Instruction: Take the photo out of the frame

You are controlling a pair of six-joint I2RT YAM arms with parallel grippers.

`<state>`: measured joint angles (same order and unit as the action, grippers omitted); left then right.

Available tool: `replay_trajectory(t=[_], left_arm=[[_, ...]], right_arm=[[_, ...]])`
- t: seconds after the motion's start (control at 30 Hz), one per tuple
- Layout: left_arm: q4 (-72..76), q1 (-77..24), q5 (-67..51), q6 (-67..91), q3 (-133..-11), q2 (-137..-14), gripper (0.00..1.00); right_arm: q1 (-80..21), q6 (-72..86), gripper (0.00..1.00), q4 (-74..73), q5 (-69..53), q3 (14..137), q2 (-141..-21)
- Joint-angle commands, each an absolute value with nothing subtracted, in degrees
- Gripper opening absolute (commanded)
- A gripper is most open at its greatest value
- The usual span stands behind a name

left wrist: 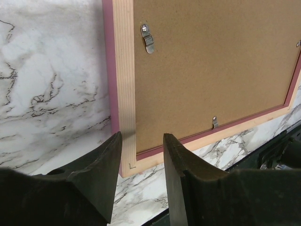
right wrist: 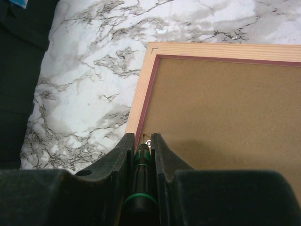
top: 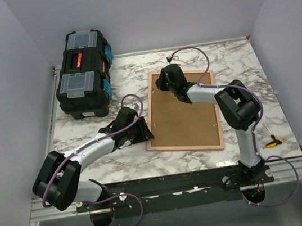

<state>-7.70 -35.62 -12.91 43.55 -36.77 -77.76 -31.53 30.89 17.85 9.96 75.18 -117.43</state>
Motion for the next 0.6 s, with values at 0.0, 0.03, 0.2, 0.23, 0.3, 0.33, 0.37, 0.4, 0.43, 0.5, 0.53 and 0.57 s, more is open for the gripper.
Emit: replay_trajectory(t=[0.0, 0.03, 0.2, 0.23, 0.3, 0.33, 0.37, 0.4, 0.43, 0.5, 0.53, 0.57], left_arm=[[-6.77, -35.42, -12.84, 43.33, -37.27, -77.78, 0.41], [-6.84, -35.41, -12.75, 43.4, -37.27, -77.78, 0.41], [-7.64, -35.17, -11.68, 43.28, -37.53, -78.63, 0.41], [-7.65, -35.07, -11.61, 43.32, -37.53, -78.88, 0.41], [-7.36, -34.85, -11.61, 43.36, -37.37, -79.26, 0.41], [-7.25, -34.76, -11.65, 43.41, -37.43, -79.36, 0.42], [-7.21, -34.72, -11.69, 43.42, -37.41, -79.53, 0.41], [-7.29, -34.63, -11.69, 43.37, -37.44, -79.58, 0.41], [-7.37, -34.63, -11.77, 43.42, -37.53, -79.68, 0.41], [-7.38, -34.63, -11.8, 43.43, -37.47, -79.63, 0.41], [-7.43, -34.6, -11.71, 43.45, -37.45, -79.55, 0.41], [-7.47, -34.52, -11.69, 43.41, -37.42, -79.53, 0.41]], right_arm=[[-31.38, 30.06, 0.01, 17.19, 8.42, 76.99, -119.11], [-31.37, 30.03, 0.01, 16.96, 8.16, 76.95, -119.16], [-31.35, 30.18, 0.01, 14.95, 6.82, 76.99, -119.03], [-31.38, 30.23, 0.01, 14.5, 6.77, 76.87, -118.92], [-31.42, 30.3, 0.01, 14.58, 5.95, 76.38, -118.74], [-31.46, 30.22, 0.01, 14.26, 5.86, 76.42, -118.7], [-31.46, 30.03, 0.01, 13.66, 5.95, 76.53, -118.74], [-31.46, 29.85, 0.01, 13.31, 6.25, 76.63, -118.63], [-31.42, 29.7, 0.01, 12.88, 6.69, 76.64, -118.44], [-31.46, 29.54, 0.01, 12.08, 7.11, 76.49, -117.9], [-31.41, 29.53, 0.01, 11.97, 7.02, 76.36, -117.66], [-31.45, 29.32, 0.01, 11.87, 6.68, 76.38, -117.57]])
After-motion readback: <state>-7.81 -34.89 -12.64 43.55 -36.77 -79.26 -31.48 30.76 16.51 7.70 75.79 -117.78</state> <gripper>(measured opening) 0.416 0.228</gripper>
